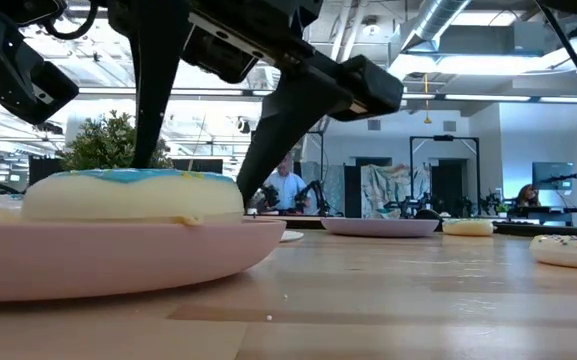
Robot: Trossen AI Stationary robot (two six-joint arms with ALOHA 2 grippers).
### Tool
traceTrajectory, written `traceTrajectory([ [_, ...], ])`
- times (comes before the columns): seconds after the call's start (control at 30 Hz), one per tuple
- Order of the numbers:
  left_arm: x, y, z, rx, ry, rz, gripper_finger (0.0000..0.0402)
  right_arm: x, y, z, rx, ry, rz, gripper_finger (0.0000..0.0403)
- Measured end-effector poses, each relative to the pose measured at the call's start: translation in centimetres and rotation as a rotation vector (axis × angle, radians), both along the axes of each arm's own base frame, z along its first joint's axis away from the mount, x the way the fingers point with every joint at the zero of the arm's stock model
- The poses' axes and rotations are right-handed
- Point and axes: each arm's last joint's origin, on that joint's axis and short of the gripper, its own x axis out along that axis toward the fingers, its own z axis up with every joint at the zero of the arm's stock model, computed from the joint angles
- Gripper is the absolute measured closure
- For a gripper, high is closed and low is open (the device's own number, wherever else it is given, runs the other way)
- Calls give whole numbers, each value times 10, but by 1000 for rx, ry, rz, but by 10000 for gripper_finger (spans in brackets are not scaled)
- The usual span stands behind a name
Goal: Pick & Place donuts
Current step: Put the large blue donut on the pink plate, then put the small dark blue donut on the purple plate
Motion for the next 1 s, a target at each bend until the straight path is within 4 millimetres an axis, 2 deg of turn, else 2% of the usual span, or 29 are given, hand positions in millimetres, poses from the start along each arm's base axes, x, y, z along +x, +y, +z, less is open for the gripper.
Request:
traceTrajectory([
  [0.17, 0, 0, 0, -1, -1, 0, 400, -5, -2, 8, -11, 17, -1, 163],
  [0.3, 0, 0, 0, -8, 0, 4, 400, -14, -4, 28, -50, 11, 42, 161],
  [0.43, 0, 0, 0, -16, -1, 7, 400, -26, 0, 53, -61, -16, 128, 175],
  [0.5, 0, 0, 1, -16, -3, 9, 400, -33, 2, 64, -81, -18, 159, 190],
  [0.63, 1, 0, 1, -21, -11, 11, 400, -53, 2, 70, -168, 91, 204, 239],
  [0.8, 1, -1, 2, -29, -24, 15, 400, -73, 3, 74, -374, 176, 213, 330],
  [0.9, 2, -1, 3, -46, -24, 29, 400, -75, 6, 73, -442, 167, 281, 387],
  [1.0, 2, -1, 3, -48, -31, 45, 400, -76, 7, 71, -495, 175, 404, 392],
])
